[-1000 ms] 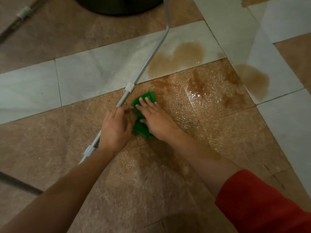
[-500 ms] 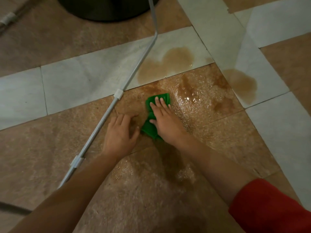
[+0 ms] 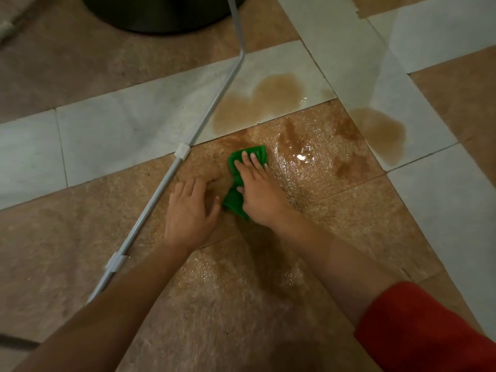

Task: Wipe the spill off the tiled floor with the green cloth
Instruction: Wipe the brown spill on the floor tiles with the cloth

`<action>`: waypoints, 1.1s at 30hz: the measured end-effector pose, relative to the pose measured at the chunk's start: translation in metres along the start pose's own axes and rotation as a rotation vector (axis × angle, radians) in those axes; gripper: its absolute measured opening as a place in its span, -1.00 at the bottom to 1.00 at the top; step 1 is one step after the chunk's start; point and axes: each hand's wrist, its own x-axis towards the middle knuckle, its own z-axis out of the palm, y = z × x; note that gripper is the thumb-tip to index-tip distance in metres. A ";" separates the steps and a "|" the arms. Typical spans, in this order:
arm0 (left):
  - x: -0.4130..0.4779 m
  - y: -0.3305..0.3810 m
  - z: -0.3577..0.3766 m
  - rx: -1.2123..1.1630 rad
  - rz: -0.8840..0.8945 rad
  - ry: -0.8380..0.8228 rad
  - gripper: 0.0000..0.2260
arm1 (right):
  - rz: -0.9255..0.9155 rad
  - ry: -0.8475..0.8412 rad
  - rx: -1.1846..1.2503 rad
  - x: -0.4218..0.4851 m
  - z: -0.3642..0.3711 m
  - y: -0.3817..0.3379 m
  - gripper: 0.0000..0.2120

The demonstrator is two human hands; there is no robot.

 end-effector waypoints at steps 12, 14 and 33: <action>-0.005 0.004 -0.010 -0.095 0.000 0.046 -0.64 | -0.060 -0.097 -0.081 -0.033 -0.002 0.017 -0.38; -0.006 0.004 -0.012 -0.094 0.017 0.050 -0.64 | 0.046 -0.079 -0.066 -0.018 -0.005 0.008 -0.34; -0.012 -0.017 -0.026 -0.106 -0.043 0.098 -0.65 | -0.100 -0.123 -0.011 0.010 0.013 -0.045 -0.33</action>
